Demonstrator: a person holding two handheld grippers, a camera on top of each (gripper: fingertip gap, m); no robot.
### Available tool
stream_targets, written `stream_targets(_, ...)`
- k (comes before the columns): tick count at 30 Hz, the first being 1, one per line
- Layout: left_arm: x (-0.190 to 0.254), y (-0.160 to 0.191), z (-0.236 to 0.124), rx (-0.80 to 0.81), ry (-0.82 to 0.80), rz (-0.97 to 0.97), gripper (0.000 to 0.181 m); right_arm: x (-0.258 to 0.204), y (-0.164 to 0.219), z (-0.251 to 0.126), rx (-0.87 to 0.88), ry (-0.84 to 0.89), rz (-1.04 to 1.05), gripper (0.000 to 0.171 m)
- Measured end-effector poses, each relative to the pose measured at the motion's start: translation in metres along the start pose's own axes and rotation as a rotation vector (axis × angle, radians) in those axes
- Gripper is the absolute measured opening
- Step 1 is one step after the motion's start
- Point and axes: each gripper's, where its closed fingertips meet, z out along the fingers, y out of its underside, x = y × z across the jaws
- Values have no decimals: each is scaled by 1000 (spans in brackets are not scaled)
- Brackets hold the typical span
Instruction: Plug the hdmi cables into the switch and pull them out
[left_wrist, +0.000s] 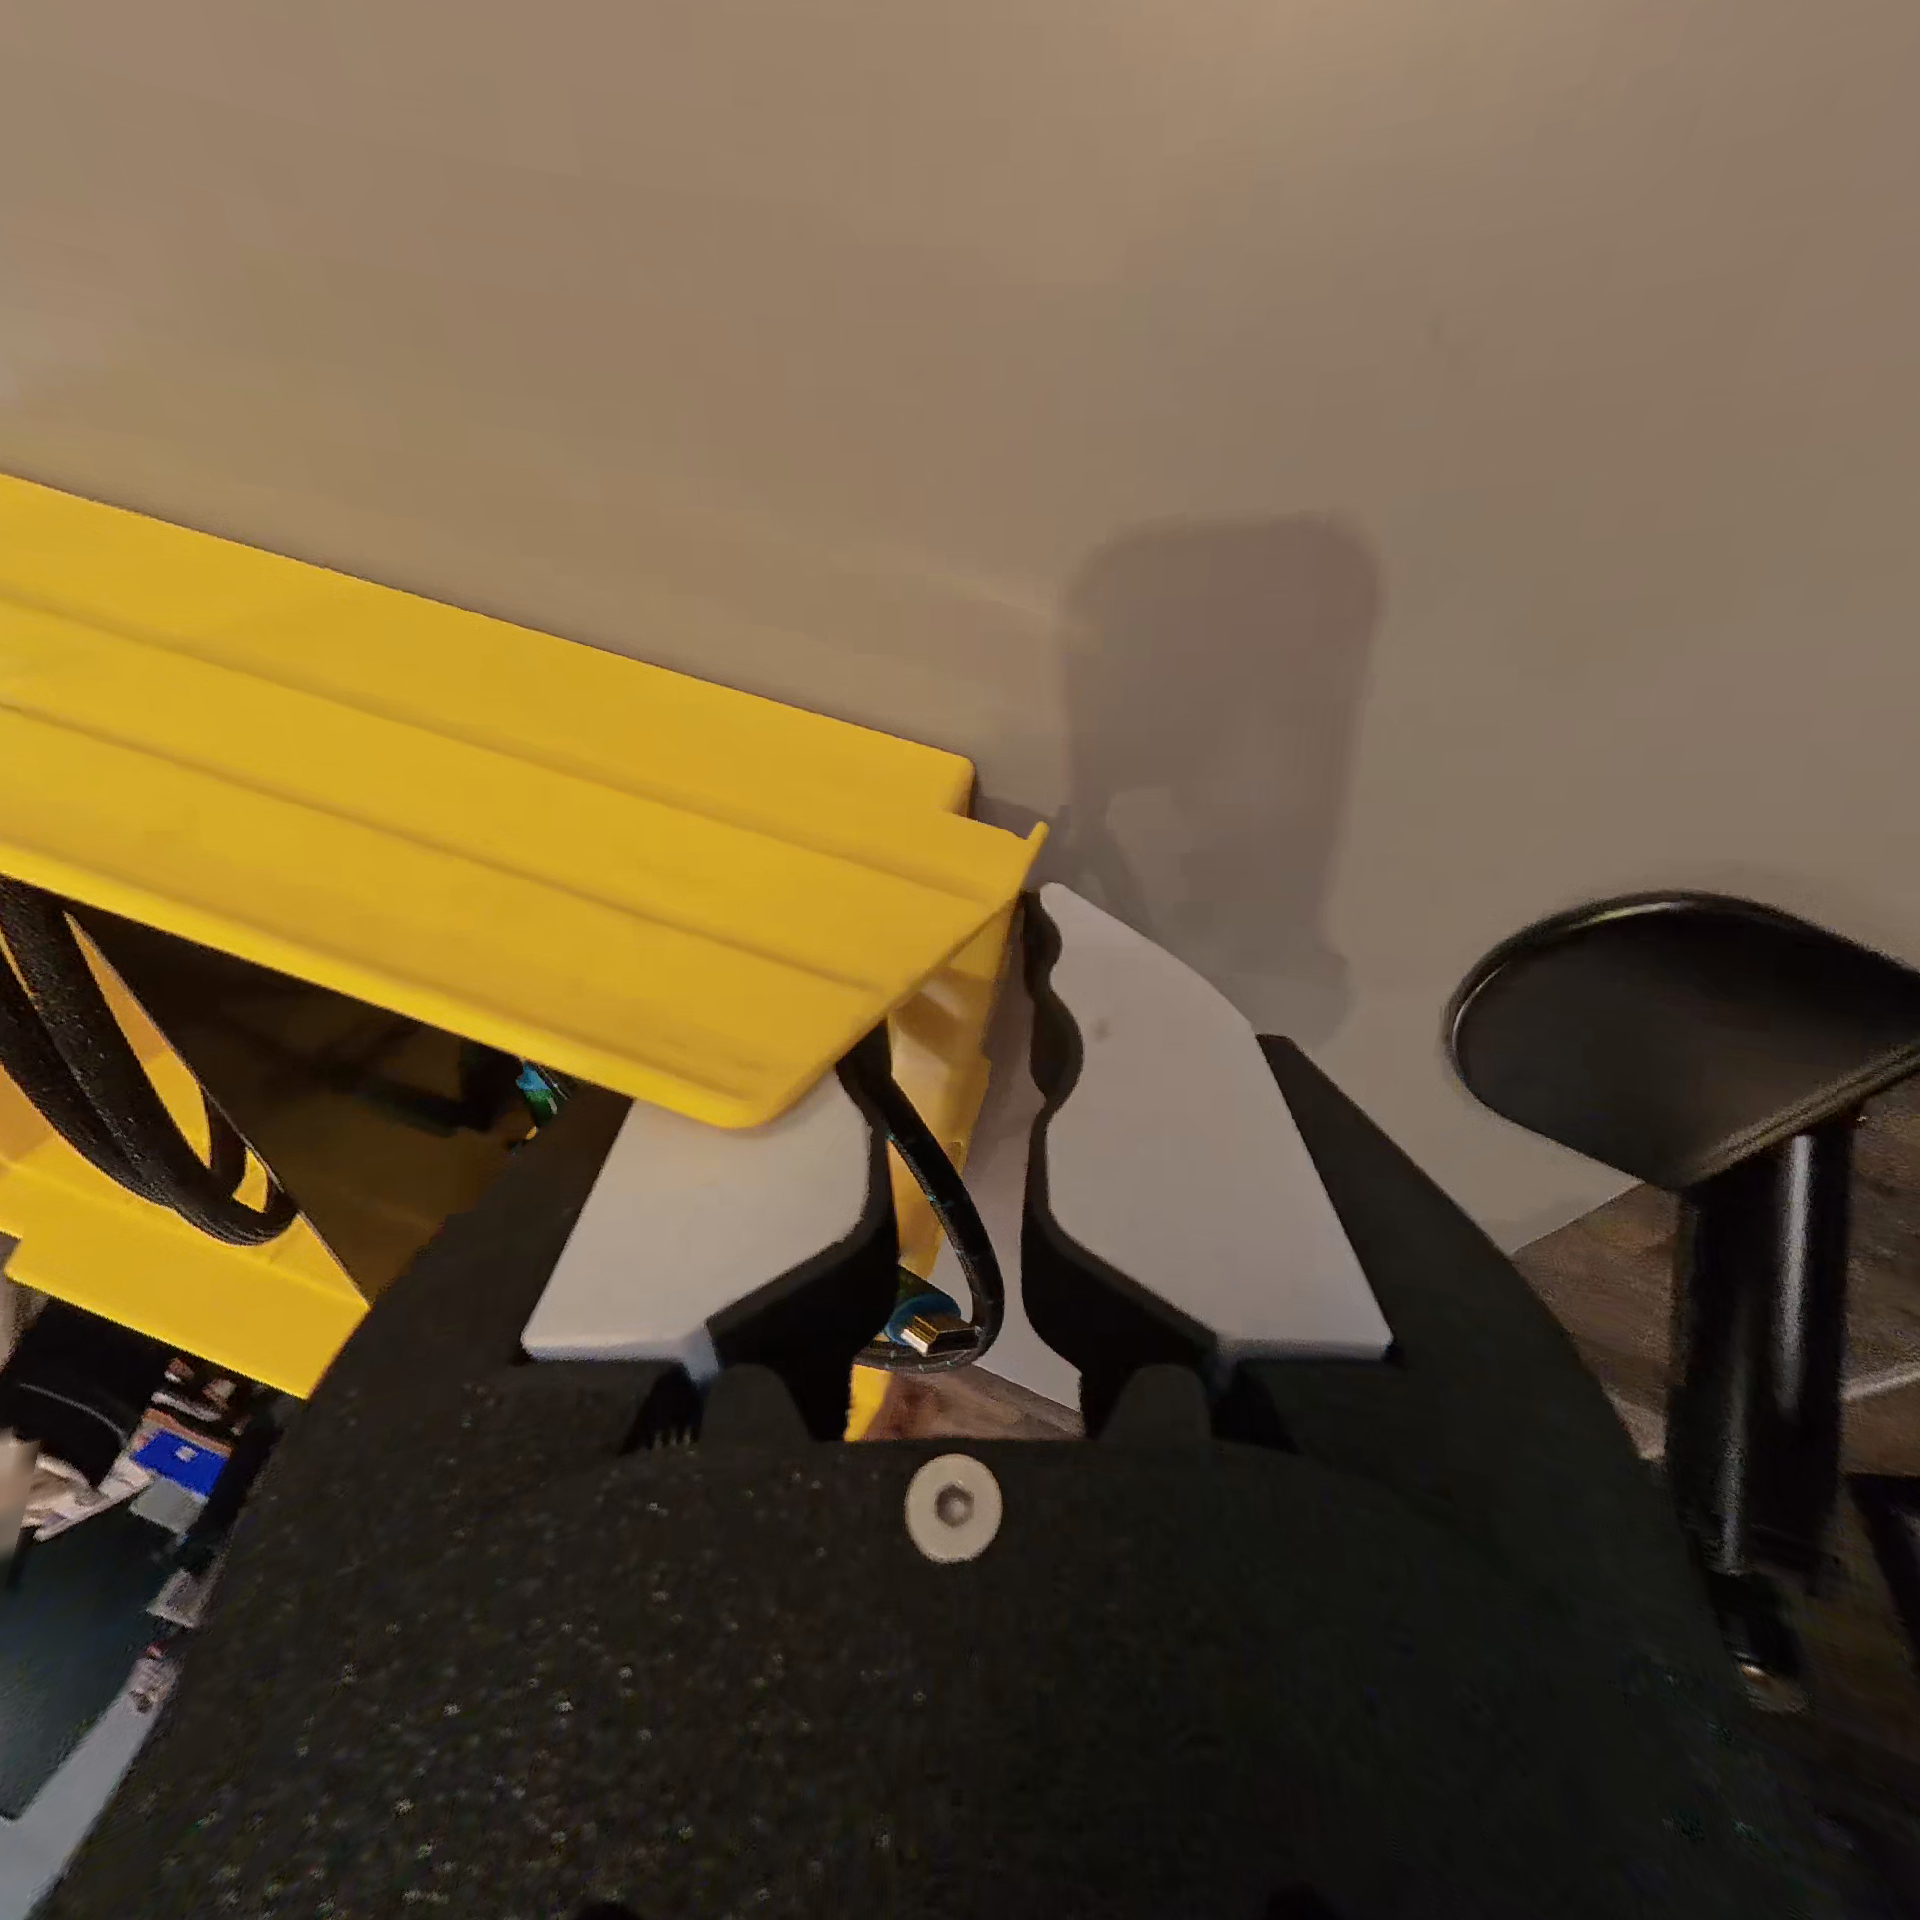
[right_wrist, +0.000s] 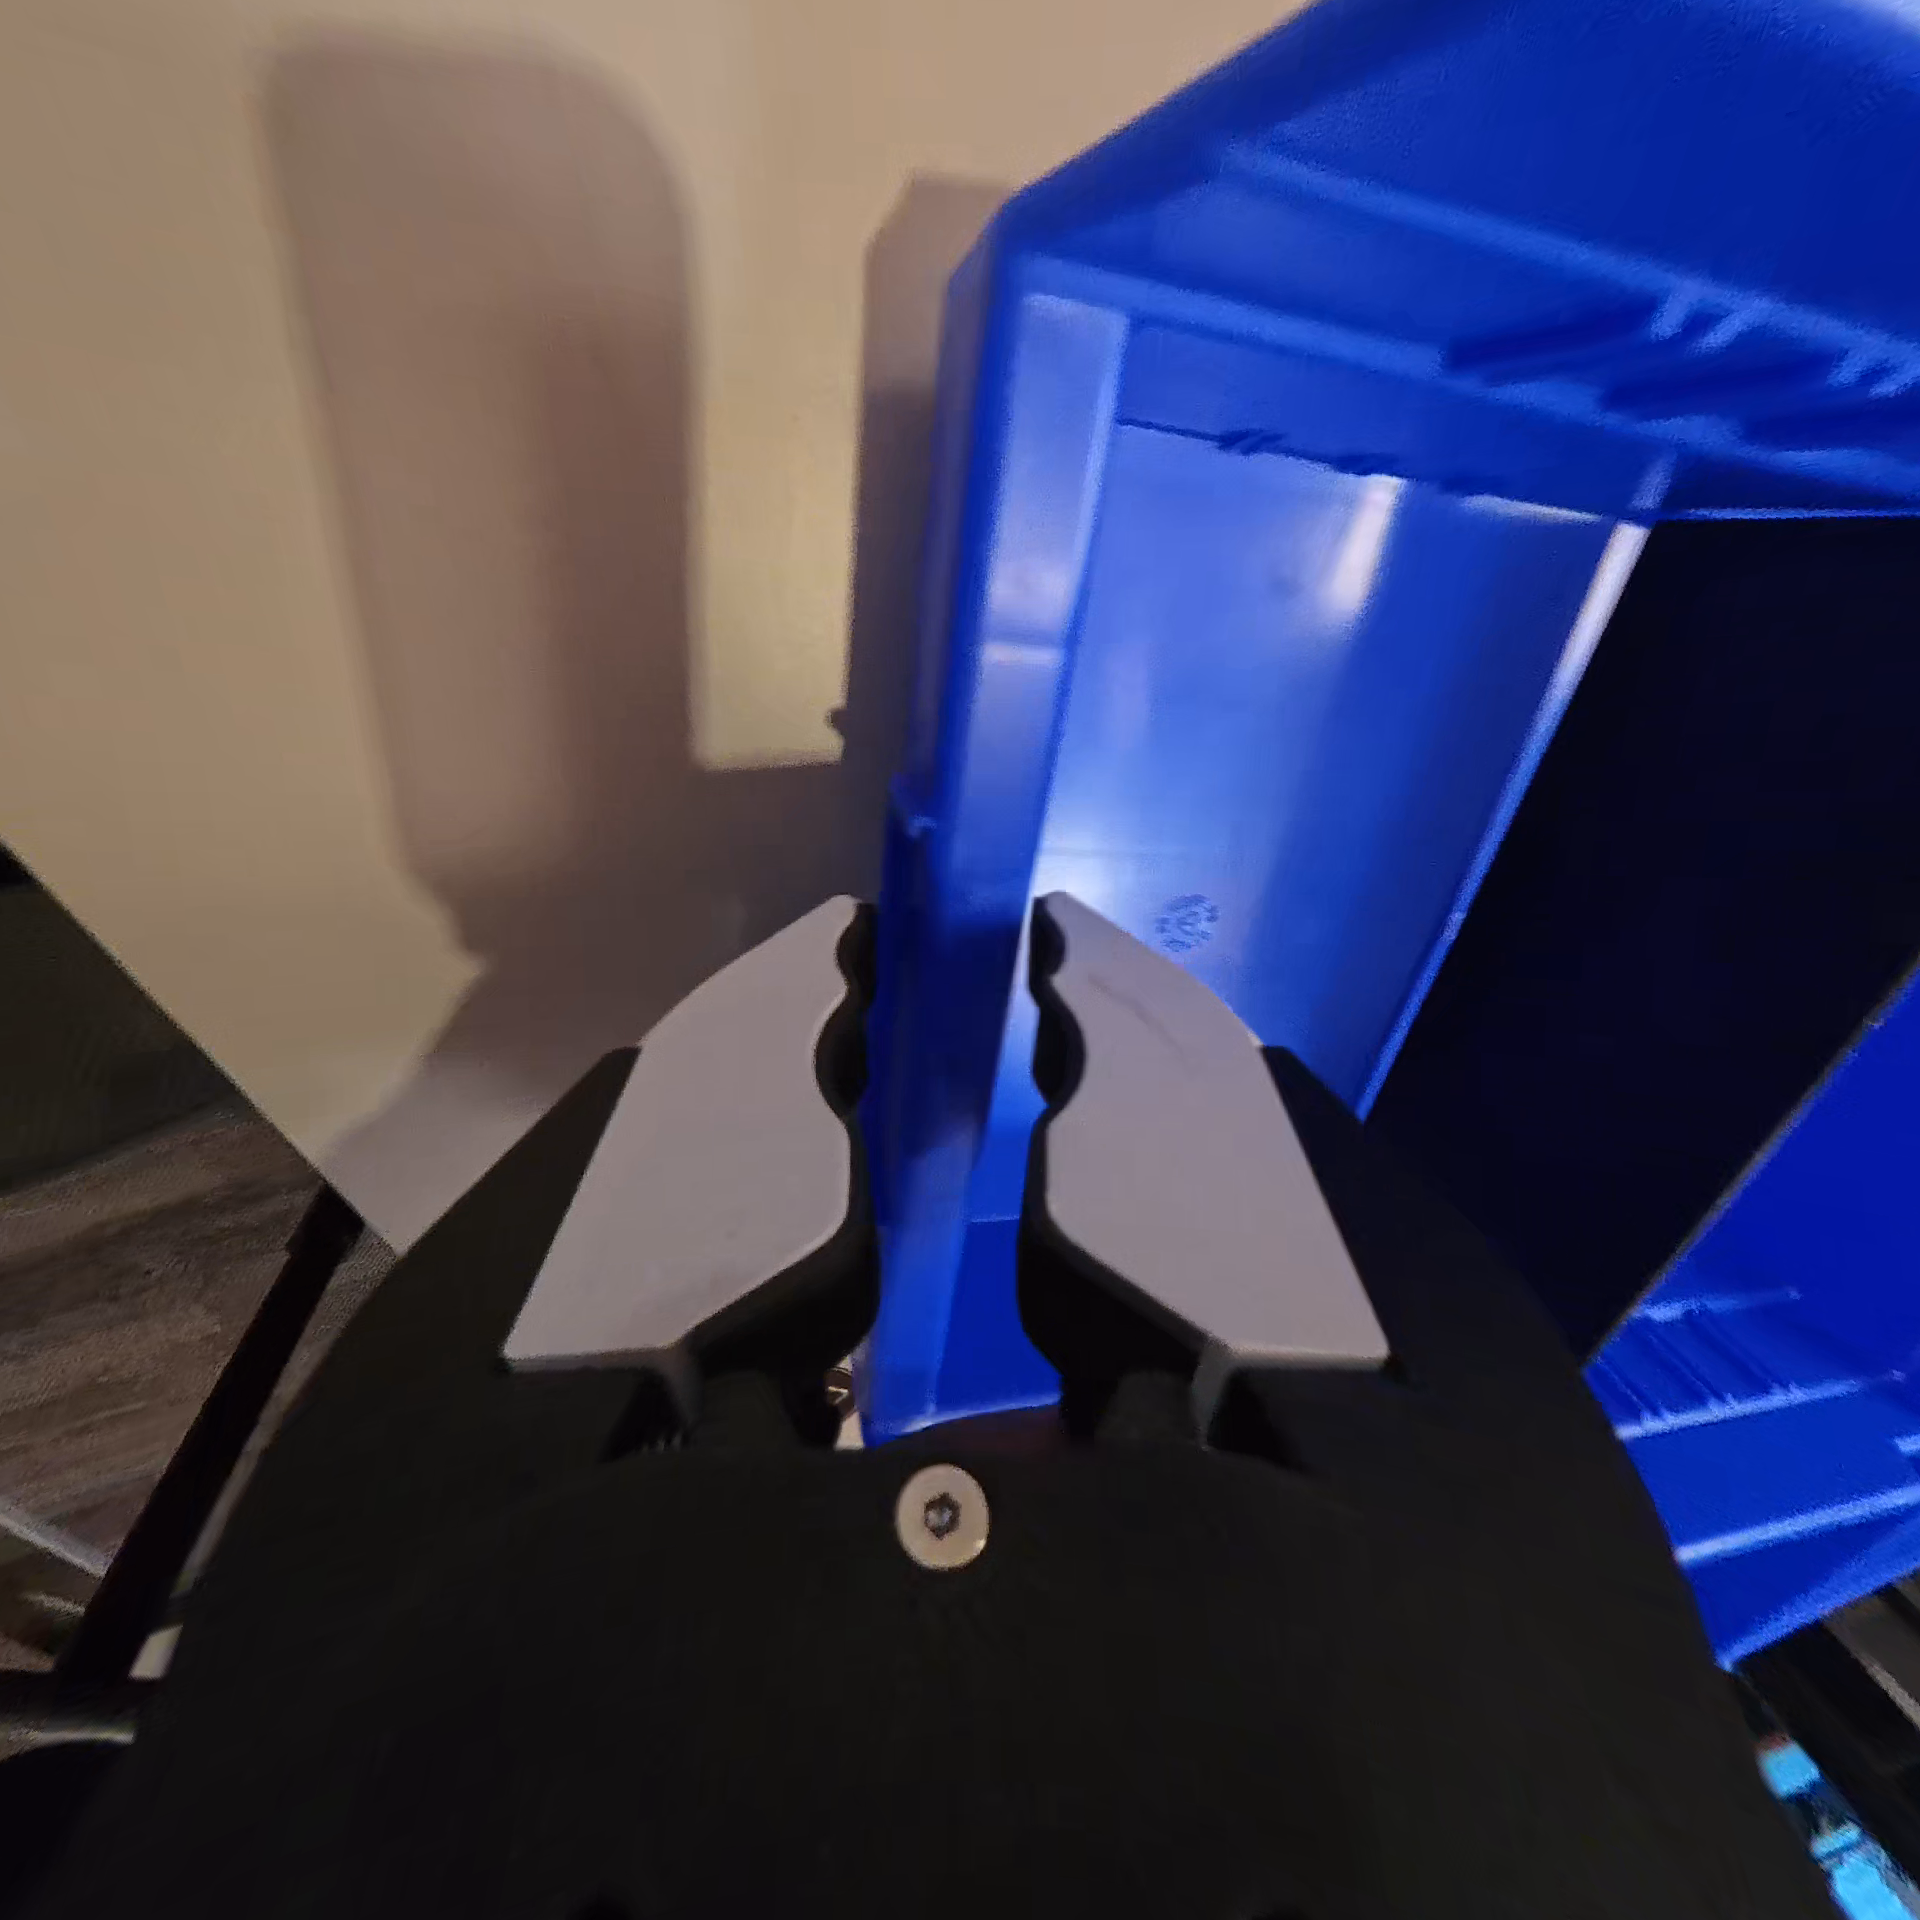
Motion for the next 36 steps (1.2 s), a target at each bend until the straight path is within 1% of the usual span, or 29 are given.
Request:
stream_targets(5,0,8,1,47,-4,108,22,-1,18,1,39,-53,-69,26)
stream_targets(9,-8,25,5,20,-29,163,22,17,41,4,2,-7,-142,27)
stream_targets(13,-13,32,7,43,-45,202,23,35,69,7,-72,45,-197,26)
stream_targets(16,-15,32,8,45,-58,202,23,41,80,8,-87,56,-182,26)
stream_targets(23,-24,24,10,61,-108,202,23,49,77,10,-70,78,-157,27)
stream_targets(32,-26,27,12,115,-142,210,24,59,80,11,-73,125,-153,28)
stream_targets(34,-26,27,12,107,-147,205,24,61,79,9,-67,150,-133,32)
stream_targets(36,-26,26,6,107,-152,190,26,60,72,0,0,157,-91,45)
